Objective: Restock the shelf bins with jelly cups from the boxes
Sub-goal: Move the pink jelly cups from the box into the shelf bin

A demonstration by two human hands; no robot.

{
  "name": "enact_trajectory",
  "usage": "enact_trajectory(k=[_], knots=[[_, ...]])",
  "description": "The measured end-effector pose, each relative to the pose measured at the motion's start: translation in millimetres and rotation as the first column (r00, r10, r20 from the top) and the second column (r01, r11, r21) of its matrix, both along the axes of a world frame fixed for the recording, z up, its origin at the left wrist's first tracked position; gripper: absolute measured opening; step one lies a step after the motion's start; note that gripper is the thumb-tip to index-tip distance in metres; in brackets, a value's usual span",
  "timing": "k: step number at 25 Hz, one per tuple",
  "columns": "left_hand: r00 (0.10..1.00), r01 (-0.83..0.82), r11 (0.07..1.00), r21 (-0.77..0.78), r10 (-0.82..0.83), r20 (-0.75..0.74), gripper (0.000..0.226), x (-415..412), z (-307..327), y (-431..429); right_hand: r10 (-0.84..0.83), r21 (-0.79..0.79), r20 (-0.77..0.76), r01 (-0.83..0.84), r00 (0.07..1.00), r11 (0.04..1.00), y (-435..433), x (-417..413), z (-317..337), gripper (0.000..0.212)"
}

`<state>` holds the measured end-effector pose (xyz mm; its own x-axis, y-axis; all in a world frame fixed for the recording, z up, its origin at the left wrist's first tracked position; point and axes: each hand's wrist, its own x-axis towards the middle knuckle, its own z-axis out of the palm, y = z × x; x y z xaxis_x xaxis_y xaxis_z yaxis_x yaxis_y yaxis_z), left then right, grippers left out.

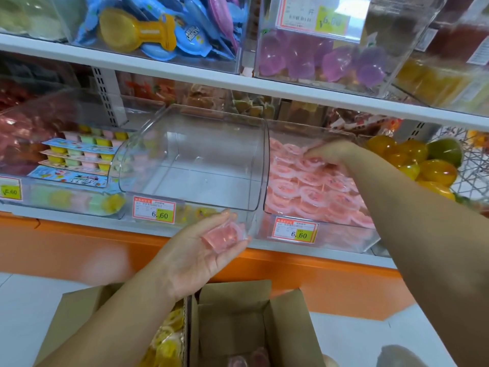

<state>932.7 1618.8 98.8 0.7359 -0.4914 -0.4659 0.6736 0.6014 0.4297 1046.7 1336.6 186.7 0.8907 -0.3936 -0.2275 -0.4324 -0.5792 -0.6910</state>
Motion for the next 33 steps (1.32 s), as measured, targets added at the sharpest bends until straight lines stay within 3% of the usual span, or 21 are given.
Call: enact_trajectory(k=[6, 9, 14, 19, 23, 26, 33], knots=[[0.999, 0.005, 1.0, 0.008, -0.005, -0.034, 0.055, -5.1, -1.7, -3.9, -0.031, 0.096, 0.042, 0.027, 0.999, 0.995, -6.6, -2.4, -0.7, 0.051], [0.999, 0.027, 0.999, 0.028, -0.026, -0.024, 0.055, -6.2, 0.9, -0.9, -0.037, 0.035, 0.063, 0.034, 0.997, 0.999, -17.6, -2.3, 0.5, 0.064], [1.0, 0.027, 0.997, 0.068, -0.026, -0.004, 0.065, -7.8, 2.1, -1.4, -0.042, -0.319, 0.019, 0.046, 0.999, 0.947, -31.7, -4.1, 0.9, 0.056], [0.999, 0.034, 0.997, 0.073, -0.035, 0.005, 0.071, -9.0, 1.9, -3.0, 0.075, -0.541, -0.161, -0.152, 0.984, 0.827, -31.8, -7.4, -4.5, 0.051], [1.0, 0.025, 0.998, 0.065, -0.025, -0.006, 0.072, -10.8, 2.9, -4.1, 0.169, -0.565, -0.111, -0.202, 0.979, 0.8, -23.5, -10.9, -1.2, 0.037], [0.999, 0.008, 0.999, 0.037, -0.006, -0.038, 0.068, -10.0, 3.0, -4.4, 0.224, -0.581, -0.146, -0.266, 0.964, 0.769, -29.9, -11.6, -3.4, 0.037], [1.0, 0.019, 0.998, 0.066, -0.018, -0.022, 0.061, -10.4, 2.1, -6.0, 0.346, -0.481, -0.051, -0.327, 0.937, 0.813, -24.4, -11.8, -13.7, 0.033]])
